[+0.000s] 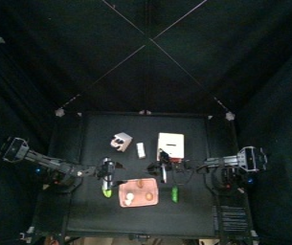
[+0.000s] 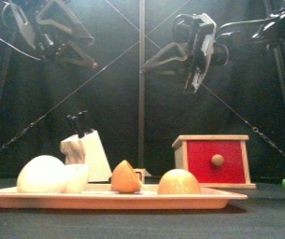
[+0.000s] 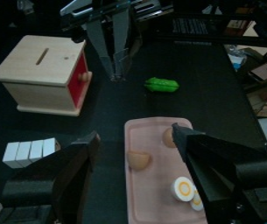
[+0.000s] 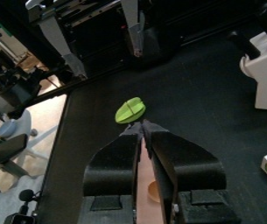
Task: Grab drawer handle
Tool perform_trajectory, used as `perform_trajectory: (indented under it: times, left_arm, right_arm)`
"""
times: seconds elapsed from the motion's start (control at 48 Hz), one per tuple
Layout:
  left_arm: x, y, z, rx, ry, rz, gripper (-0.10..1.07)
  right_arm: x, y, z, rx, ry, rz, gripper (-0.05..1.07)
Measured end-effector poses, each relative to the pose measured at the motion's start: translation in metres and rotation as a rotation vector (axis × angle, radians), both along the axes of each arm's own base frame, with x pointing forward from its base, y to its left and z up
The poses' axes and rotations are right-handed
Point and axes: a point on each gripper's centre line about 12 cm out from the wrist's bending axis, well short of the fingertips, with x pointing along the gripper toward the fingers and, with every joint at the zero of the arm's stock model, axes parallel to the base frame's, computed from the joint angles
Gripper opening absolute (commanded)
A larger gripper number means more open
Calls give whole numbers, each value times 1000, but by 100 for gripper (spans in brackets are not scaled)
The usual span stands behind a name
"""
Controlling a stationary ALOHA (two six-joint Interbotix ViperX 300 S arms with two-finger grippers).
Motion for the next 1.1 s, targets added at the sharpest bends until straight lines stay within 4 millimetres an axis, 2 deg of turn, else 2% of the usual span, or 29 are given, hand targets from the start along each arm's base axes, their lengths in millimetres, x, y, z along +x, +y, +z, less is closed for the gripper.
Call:
perform_trajectory:
  times: [0.188,0.562,0.771,1.104]
  left_arm:
    - [-2,3,-3,5,-18,11,98]
    - [-23,34,-15,-27,-87,128,98]
    - [-33,33,-17,-22,-140,94,98]
    - [-36,25,-18,35,-185,-4,98]
  right_arm:
    - [-6,-2,1,44,-1,-32,54]
    - [-10,-5,4,84,-2,-66,54]
    - [-10,-5,3,92,5,-73,54]
    - [-15,-10,-5,197,116,-166,54]
